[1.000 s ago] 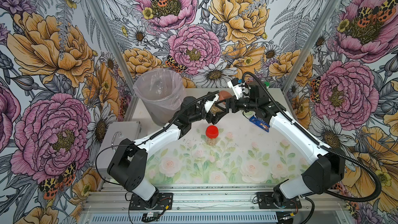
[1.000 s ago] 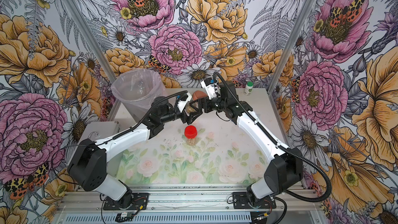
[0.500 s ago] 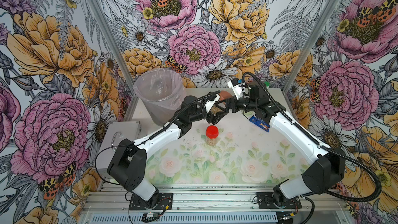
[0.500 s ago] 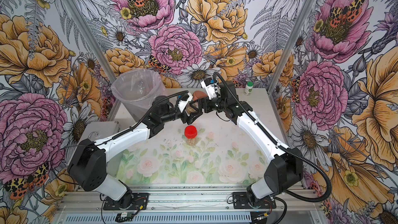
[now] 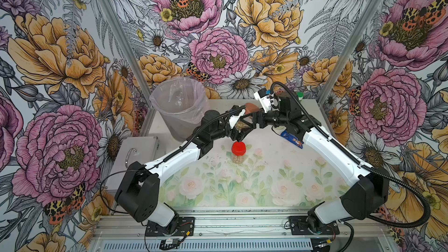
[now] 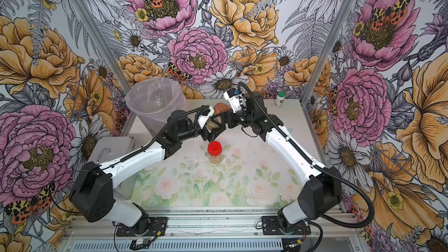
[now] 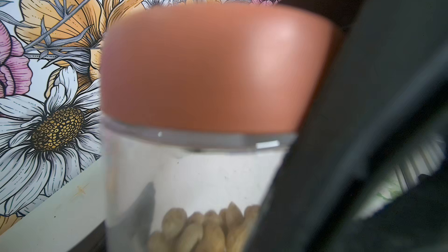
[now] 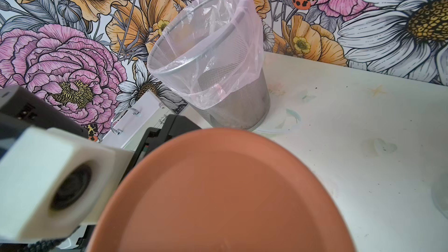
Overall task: Empty moldy peanuts from jars
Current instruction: Pick up the jar from the center of the board.
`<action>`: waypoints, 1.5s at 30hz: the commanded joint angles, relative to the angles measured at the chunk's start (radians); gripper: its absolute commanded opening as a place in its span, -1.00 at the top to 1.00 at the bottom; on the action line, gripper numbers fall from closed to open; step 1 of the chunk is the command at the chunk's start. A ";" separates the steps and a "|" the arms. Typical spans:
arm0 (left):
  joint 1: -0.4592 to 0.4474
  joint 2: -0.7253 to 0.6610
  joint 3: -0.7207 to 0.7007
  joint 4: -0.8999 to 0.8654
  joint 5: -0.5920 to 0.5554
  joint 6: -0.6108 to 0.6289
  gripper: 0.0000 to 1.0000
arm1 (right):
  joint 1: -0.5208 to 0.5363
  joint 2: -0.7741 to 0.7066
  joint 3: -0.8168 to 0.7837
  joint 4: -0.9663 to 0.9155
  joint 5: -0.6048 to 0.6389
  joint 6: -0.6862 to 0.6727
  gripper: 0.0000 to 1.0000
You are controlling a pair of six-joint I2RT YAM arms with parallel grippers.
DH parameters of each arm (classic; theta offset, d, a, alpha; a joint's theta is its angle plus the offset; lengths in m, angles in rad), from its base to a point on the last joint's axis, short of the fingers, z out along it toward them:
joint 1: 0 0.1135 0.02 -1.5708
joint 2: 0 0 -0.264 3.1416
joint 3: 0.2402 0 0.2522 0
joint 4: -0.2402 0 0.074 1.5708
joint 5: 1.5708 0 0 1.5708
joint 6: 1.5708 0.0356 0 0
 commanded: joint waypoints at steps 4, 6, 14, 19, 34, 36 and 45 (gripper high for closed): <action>0.011 -0.045 -0.016 0.046 -0.079 -0.010 0.36 | -0.004 -0.041 0.000 0.061 -0.039 0.006 -0.40; 0.010 -0.053 -0.023 0.044 -0.093 -0.008 0.36 | -0.004 -0.038 0.001 0.061 -0.040 0.011 -0.44; 0.018 -0.073 -0.043 0.050 -0.123 0.000 0.37 | 0.000 -0.038 -0.002 0.061 -0.048 0.016 -0.59; 0.024 -0.075 -0.043 0.049 -0.129 0.000 0.38 | 0.000 -0.044 -0.008 0.059 -0.051 0.019 -0.63; 0.043 -0.113 -0.064 0.049 -0.158 0.011 0.40 | -0.002 -0.089 -0.042 0.058 -0.034 0.014 -0.81; 0.043 -0.117 -0.066 0.049 -0.160 0.015 0.41 | -0.004 -0.096 -0.051 0.058 -0.025 0.014 -0.83; 0.046 -0.128 -0.070 0.049 -0.159 0.007 0.43 | -0.012 -0.131 -0.082 0.058 -0.027 0.006 -0.87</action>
